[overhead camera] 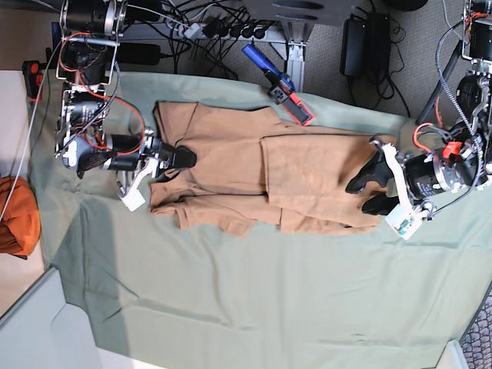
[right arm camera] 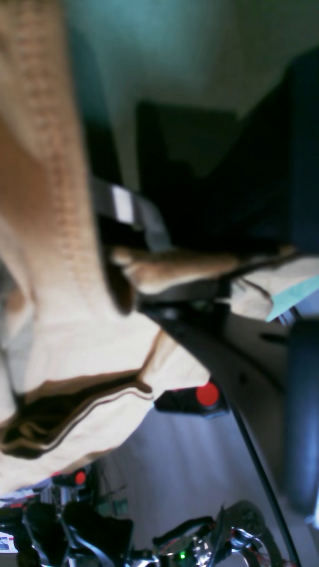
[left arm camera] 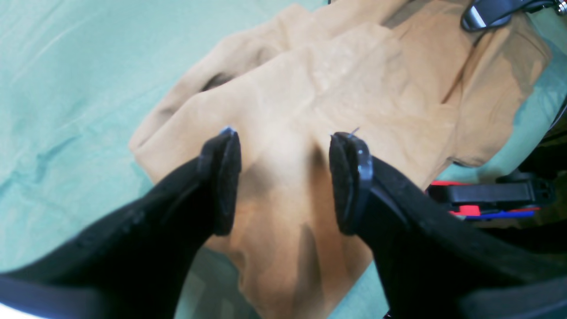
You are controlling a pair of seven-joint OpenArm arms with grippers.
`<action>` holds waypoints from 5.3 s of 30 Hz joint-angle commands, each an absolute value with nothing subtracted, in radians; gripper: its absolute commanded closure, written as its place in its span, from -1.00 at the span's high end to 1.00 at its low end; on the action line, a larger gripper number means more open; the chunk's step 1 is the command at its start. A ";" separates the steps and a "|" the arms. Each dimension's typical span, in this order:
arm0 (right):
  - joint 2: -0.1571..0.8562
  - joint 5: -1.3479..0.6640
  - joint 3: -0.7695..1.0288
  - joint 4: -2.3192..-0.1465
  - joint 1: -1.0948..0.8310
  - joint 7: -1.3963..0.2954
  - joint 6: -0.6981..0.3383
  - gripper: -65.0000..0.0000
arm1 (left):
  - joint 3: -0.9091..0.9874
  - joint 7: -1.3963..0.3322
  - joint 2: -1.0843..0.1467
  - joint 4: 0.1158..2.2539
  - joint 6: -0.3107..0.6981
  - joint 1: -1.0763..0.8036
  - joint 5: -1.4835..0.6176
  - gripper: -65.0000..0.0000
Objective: Fold the T-shirt properly
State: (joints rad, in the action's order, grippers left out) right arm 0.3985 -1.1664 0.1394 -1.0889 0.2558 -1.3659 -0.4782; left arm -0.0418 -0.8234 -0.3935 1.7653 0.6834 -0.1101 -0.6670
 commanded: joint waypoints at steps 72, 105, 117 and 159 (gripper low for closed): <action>0.179 -0.781 -0.233 -1.638 0.177 -1.276 -0.598 -1.00 | -0.033 -0.939 -0.482 1.648 0.698 -0.183 -0.775 0.10; 0.344 -0.853 0.240 -1.685 0.233 -1.200 -0.598 -0.09 | -0.033 -0.940 -0.483 1.808 0.698 -0.181 -0.841 0.10; 0.346 -0.853 0.242 -1.480 0.258 -1.131 -0.598 -0.11 | -0.228 -0.854 -0.474 1.974 0.698 -0.160 -0.687 0.10; 0.078 -0.883 0.000 -1.435 0.397 -1.134 -0.599 -1.00 | -0.516 -0.849 -0.350 2.050 0.698 -0.036 -0.582 0.10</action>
